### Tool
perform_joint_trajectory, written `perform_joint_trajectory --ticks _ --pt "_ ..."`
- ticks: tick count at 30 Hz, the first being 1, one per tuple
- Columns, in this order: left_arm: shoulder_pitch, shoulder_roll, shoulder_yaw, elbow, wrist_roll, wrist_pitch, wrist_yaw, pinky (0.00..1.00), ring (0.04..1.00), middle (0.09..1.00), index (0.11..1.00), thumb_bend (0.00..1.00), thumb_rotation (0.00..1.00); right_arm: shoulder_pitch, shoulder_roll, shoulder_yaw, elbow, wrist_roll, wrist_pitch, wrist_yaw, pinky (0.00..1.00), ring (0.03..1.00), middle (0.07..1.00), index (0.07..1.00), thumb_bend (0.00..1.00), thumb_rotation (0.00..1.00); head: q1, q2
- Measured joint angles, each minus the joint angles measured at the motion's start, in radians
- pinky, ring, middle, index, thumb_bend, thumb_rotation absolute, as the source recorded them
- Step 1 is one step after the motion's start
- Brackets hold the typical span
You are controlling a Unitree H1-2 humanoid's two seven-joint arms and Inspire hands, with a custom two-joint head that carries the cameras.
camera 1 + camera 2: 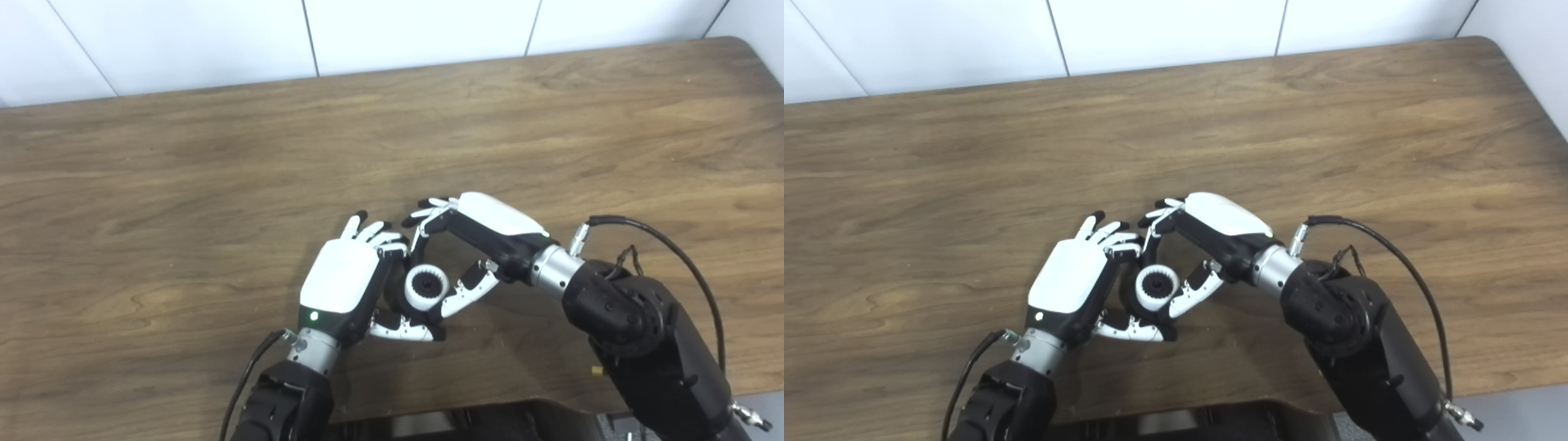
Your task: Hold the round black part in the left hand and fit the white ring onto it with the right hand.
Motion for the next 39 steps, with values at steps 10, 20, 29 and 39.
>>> perform_joint_trajectory --ticks 10,20,29,39 --pt "0.000 0.000 0.001 0.001 0.000 0.000 0.002 1.00 0.888 0.776 0.484 0.52 0.05 -0.005 0.000 -0.003 0.000 0.001 0.000 0.001 1.00 0.976 0.864 0.604 1.00 0.18 -0.008 0.002" --pt "0.000 0.000 0.003 0.001 -0.001 0.000 0.001 1.00 0.894 0.779 0.484 0.52 0.05 -0.007 -0.006 -0.009 0.000 -0.004 0.000 0.001 1.00 0.971 0.867 0.602 1.00 0.17 -0.014 -0.005" --pt "-0.002 0.000 0.005 0.005 -0.006 0.000 0.002 1.00 0.892 0.777 0.484 0.52 0.05 -0.017 -0.011 -0.027 -0.001 -0.005 0.004 0.001 1.00 0.971 0.868 0.624 1.00 0.17 -0.015 -0.011" --pt "-0.003 0.000 0.010 0.008 -0.007 0.000 0.004 1.00 0.893 0.778 0.485 0.52 0.05 -0.027 -0.046 -0.092 -0.018 0.004 0.006 0.001 0.98 0.956 0.875 0.636 1.00 0.17 -0.017 -0.015"
